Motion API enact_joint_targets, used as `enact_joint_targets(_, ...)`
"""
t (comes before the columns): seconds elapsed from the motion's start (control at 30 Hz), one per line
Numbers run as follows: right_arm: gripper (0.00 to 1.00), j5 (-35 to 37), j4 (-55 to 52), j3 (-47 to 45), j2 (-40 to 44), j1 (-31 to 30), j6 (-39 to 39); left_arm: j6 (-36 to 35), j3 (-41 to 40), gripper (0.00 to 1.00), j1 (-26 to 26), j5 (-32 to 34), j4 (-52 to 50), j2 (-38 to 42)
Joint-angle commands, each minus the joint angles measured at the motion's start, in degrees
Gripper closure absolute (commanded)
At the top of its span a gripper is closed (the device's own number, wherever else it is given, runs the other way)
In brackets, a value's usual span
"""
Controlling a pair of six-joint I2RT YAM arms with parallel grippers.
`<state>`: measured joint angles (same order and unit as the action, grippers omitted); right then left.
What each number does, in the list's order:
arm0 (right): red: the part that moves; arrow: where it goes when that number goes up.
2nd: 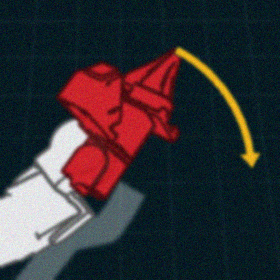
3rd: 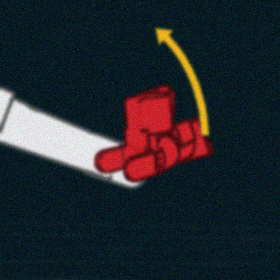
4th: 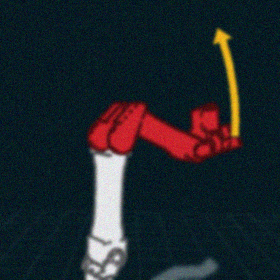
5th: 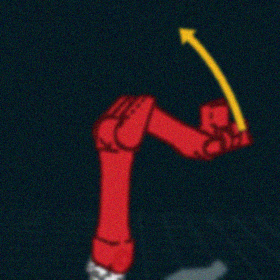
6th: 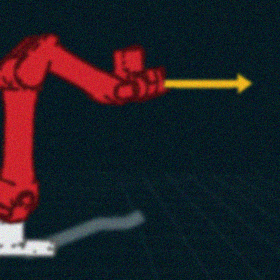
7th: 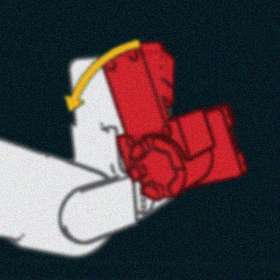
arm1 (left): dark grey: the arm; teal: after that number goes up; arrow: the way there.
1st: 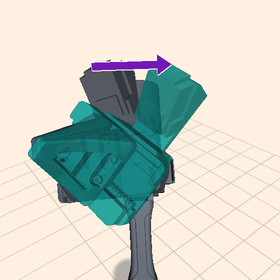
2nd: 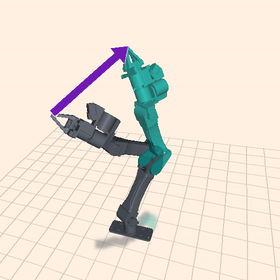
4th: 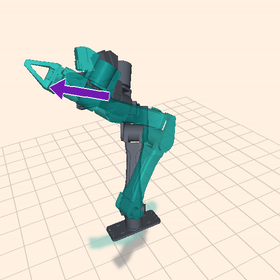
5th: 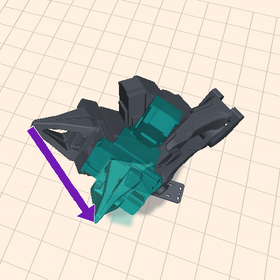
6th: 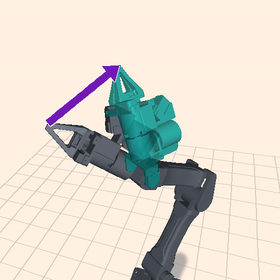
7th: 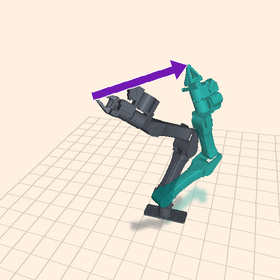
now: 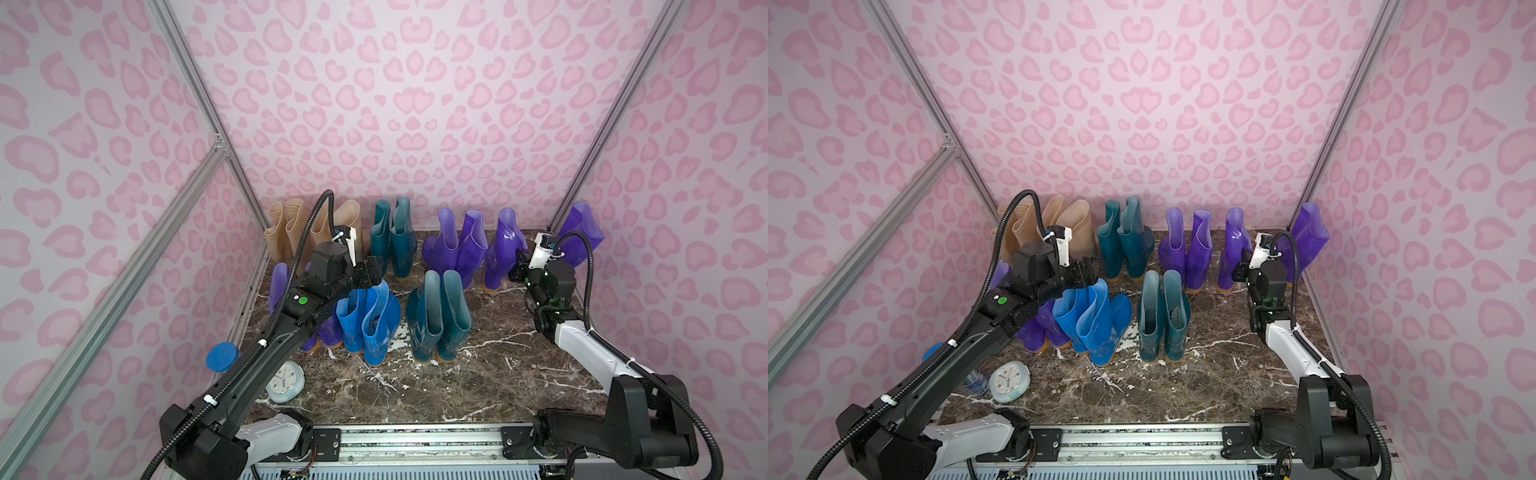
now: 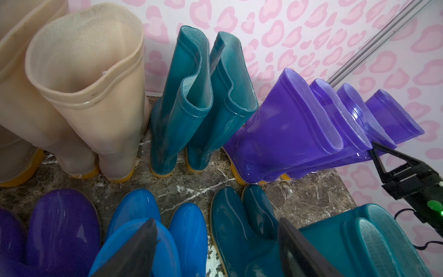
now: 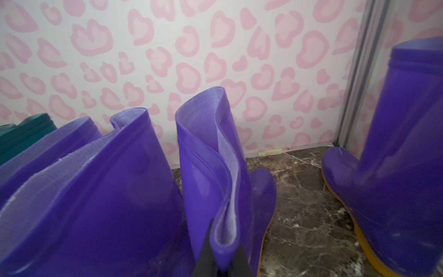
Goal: Match and arrange rain boots in pairs
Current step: Adjust the rain boot at the corner of the board, then pair a pair of rain boots at the corner of the board.
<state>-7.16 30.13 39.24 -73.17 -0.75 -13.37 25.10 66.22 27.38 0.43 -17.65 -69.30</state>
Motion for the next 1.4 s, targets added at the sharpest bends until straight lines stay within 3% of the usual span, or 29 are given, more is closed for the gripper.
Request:
enact_joint_targets(0.0, 1.0, 0.46, -1.9, -0.7, 0.85, 0.99, -1.5, 0.12, -0.15, 0.2, -0.11, -0.6, 2.73, -0.29)
enact_joint_targets(0.03, 0.98, 0.47, -2.35, -0.62, 1.07, 1.4, -1.7, 0.04, -0.13, 0.2, -0.12, -0.73, 2.76, -0.3)
enact_joint_targets(0.07, 0.78, 0.4, -3.66, -0.09, 1.18, 1.67, -2.04, -0.04, 0.02, 0.2, -0.1, -1.07, 2.68, -0.36)
enact_joint_targets(0.1, 0.65, 0.02, -5.12, 0.76, 1.36, 1.69, -1.89, -0.21, 0.06, 0.19, -0.06, -1.51, 2.73, -0.29)
enact_joint_targets(0.2, 0.41, -1.17, -10.64, 4.53, 2.37, 1.27, -0.77, -0.66, 0.04, 0.18, -0.02, -2.33, 3.06, -0.22)
enact_joint_targets(0.27, 0.38, -0.56, -14.27, 7.2, 3.58, 1.22, -0.35, -0.87, 0.1, 0.18, 0.02, -3.19, 3.3, -0.14)
enact_joint_targets(0.43, 0.25, 10.69, -20.54, 12.62, 6.18, 2.99, -2.71, -1.11, -0.02, 0.18, 0.1, -5.89, 4.11, -0.14)
enact_joint_targets(0.53, 0.21, 17.14, -29.19, 20.33, 3.68, 4.87, -5.21, -1.78, 0.14, 0.18, 0.14, -9.75, 5.18, -0.39)
enact_joint_targets(0.63, 0.08, 27.85, -36.71, 28.4, -1.04, 6.18, -4.15, -2.42, 0.4, 0.18, 0.55, -13.98, 6.12, -0.64)
enact_joint_targets(0.73, 0.02, 22.43, -37.8, 31.31, -4.27, 12.19, -4.81, -3.01, 0.39, 0.17, 1.48, -15.78, 6.59, -0.58)
enact_joint_targets(0.83, 0.01, 14.29, -37.24, 32.7, -7.38, 18.8, -5.7, -3.72, 0.49, 0.17, 2.46, -15.72, 6.45, -0.75)
enact_joint_targets(1.03, 0.02, 7.47, -34.2, 35.76, -14.84, 22.04, -1.04, -4.2, 0.64, 0.17, 2.89, -16.14, 6.27, -1.28)
enact_joint_targets(1.2, 0.01, 8.09, -35.76, 41.6, -22.01, 23.16, -1.14, -4.45, 0.81, 0.17, 2.9, -16.03, 6.04, -1.59)
enact_joint_targets(1.3, 0.14, 4.4, -38.93, 46.57, -26.46, 23.19, -0.68, -4.45, 0.75, 0.17, 2.92, -15.81, 6.05, -1.71)
enact_joint_targets(1.37, 0.32, 1.65, -39.75, 48.84, -28.87, 23.21, -0.87, -4.53, 0.8, 0.17, 2.92, -15.72, 5.8, -1.72)
